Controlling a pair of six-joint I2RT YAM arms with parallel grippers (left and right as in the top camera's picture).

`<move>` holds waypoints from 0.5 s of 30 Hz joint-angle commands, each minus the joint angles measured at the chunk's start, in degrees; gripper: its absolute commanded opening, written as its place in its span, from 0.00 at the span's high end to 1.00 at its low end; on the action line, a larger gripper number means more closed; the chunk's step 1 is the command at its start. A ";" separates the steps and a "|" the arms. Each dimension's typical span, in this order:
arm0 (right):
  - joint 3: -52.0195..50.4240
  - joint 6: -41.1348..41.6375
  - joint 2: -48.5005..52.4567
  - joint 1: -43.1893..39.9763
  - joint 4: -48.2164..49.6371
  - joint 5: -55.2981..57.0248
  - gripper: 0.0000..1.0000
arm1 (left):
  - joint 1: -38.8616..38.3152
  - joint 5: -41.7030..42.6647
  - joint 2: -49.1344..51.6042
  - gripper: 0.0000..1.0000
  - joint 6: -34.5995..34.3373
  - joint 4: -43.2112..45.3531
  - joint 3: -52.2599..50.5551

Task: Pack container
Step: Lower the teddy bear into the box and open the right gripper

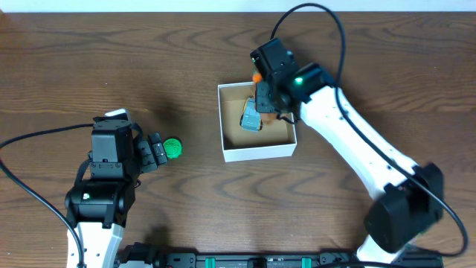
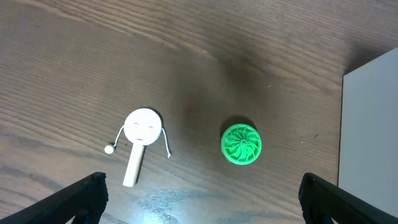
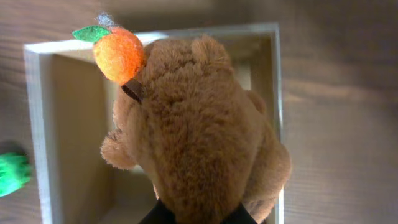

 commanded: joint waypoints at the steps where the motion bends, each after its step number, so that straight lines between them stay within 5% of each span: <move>1: -0.15 3.13 2.36 -0.13 -0.24 1.11 0.99 | 0.28 0.17 0.07 0.02 -0.52 -0.13 1.16; 15: -0.79 2.67 7.91 -0.70 -0.55 1.49 0.97 | 0.28 0.17 0.07 0.02 -0.52 -0.15 1.16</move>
